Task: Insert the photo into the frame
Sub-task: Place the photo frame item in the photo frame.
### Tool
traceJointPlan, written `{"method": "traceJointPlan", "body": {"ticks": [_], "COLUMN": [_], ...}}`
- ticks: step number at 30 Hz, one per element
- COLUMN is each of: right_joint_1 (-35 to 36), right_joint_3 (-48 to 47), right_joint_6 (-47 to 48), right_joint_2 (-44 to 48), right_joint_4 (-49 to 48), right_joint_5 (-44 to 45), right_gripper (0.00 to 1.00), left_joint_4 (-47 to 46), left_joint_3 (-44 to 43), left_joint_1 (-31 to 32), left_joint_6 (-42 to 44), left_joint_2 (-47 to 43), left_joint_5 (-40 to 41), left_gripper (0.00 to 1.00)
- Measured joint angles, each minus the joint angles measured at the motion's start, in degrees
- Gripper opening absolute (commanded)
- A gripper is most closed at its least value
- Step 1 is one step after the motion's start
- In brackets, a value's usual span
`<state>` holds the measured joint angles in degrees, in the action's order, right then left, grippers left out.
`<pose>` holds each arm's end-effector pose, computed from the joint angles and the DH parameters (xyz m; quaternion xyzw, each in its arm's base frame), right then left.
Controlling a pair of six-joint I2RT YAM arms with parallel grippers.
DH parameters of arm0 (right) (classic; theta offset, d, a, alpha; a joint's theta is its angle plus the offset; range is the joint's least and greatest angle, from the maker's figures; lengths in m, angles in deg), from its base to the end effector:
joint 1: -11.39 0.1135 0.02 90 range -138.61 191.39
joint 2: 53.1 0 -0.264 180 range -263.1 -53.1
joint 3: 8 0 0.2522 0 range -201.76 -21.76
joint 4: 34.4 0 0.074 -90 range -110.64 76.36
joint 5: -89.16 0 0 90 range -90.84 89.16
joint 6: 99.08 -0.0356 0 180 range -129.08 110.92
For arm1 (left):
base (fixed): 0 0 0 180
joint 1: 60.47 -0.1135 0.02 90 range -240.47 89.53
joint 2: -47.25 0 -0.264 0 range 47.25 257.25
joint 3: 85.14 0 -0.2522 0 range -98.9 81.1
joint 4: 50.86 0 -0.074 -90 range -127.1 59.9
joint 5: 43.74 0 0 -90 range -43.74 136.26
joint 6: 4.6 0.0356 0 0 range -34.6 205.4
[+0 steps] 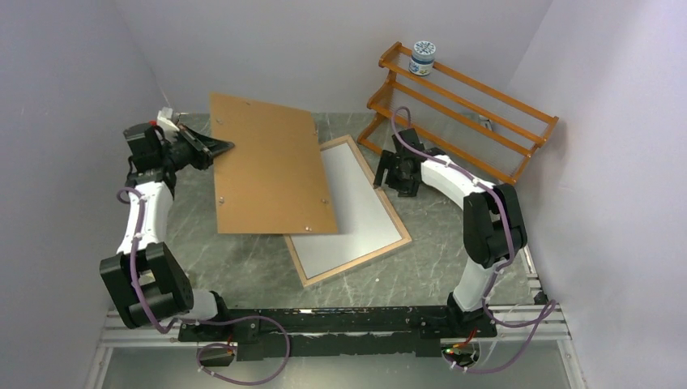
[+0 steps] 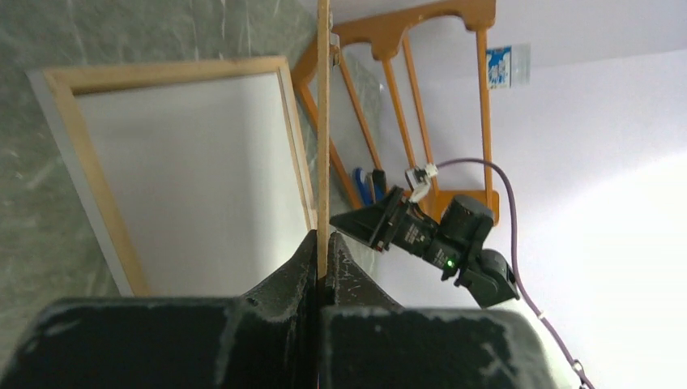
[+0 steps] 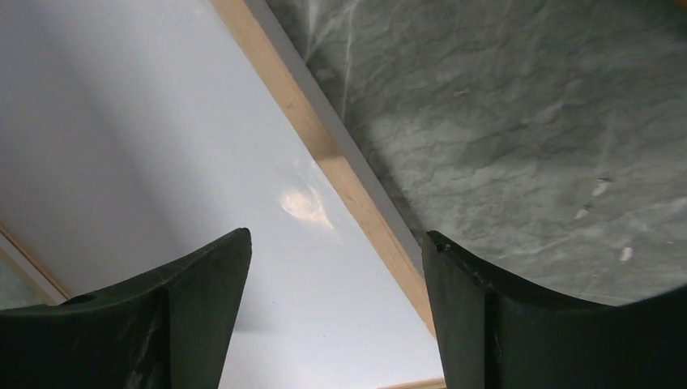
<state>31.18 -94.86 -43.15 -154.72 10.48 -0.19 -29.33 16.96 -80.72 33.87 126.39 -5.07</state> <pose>0.3506 0.1257 0.2133 0.1214 0.9574 0.1137 0.2359 0.3015 0.0816 0.3301 -0.2458 0.7487 -0.4819 0.3833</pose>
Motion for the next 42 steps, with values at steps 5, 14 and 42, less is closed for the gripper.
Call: {"method": "traceJointPlan", "body": {"ticks": [5,14,42], "right_joint_1": [0.0,-0.4,0.7], "right_joint_3": [3.3,11.8,-8.7], "right_joint_6": [-1.2,-4.1,-3.2], "right_joint_2": [-0.9,-0.4,2.1], "right_joint_4": [-1.8,-9.0,-10.1], "right_joint_5": [-4.4,-15.2,-15.3], "right_gripper": [0.80,0.78,0.53], "left_joint_4": [-5.7,-14.6,-41.0], "left_joint_3": [8.2,14.8,18.3], "left_joint_1": [5.6,8.7,8.7], "left_joint_6": [-2.7,-6.4,-19.1], "left_joint_2": [-2.4,-4.3,4.6], "left_joint_5": [2.1,4.9,-9.7], "left_gripper": [0.03,0.03,0.03]}}
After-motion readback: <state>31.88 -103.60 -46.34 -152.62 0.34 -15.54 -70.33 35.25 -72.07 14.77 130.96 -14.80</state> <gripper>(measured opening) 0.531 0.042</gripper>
